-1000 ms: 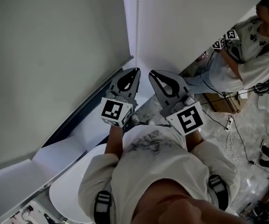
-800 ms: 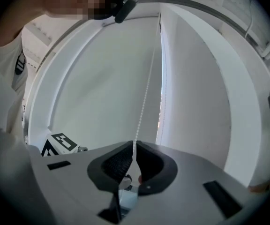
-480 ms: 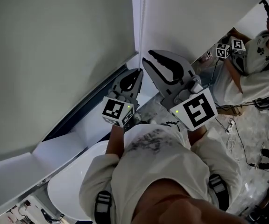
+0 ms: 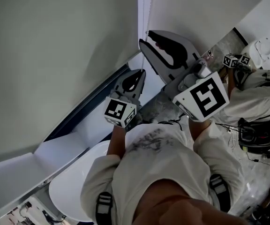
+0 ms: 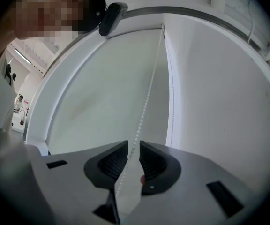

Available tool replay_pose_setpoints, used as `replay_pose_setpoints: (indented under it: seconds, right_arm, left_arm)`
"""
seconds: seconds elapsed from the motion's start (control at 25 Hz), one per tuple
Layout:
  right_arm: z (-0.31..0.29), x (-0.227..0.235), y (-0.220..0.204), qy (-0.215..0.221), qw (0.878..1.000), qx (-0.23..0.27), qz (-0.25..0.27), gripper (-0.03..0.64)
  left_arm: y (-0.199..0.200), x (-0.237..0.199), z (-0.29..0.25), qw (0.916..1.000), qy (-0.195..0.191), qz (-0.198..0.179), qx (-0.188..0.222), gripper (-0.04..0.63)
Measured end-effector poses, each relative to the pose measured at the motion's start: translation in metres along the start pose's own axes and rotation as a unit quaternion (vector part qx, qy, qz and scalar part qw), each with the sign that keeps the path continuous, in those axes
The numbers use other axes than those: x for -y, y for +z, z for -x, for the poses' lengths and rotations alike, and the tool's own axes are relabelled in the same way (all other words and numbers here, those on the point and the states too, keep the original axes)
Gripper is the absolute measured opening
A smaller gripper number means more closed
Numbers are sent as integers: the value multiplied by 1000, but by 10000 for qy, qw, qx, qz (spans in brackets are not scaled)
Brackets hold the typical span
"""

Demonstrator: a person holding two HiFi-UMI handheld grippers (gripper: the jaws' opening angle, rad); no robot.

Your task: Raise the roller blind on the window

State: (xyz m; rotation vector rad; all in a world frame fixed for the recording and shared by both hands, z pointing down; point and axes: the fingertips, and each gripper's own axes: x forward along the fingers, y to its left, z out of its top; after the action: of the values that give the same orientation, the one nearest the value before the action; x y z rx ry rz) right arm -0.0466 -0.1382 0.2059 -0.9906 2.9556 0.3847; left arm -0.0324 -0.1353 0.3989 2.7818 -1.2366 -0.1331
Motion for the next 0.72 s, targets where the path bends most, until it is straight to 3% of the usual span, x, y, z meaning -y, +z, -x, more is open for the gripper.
replay_pose_setpoints:
  seconds: [0.24, 0.4, 0.72]
  right_arm:
    - [-2, 1, 4, 44, 9996, -46, -261, 66]
    - [2, -1, -1, 72, 9968, 122, -782, 61]
    - [0, -3, -35, 136, 9958, 79, -899, 61]
  left_arm:
    - [0, 6, 0, 9999, -115, 35, 30, 8]
    - [-6, 4, 1, 9999, -106, 92, 45, 8]
    - [-39, -3, -1, 9995, 99, 236, -184, 8]
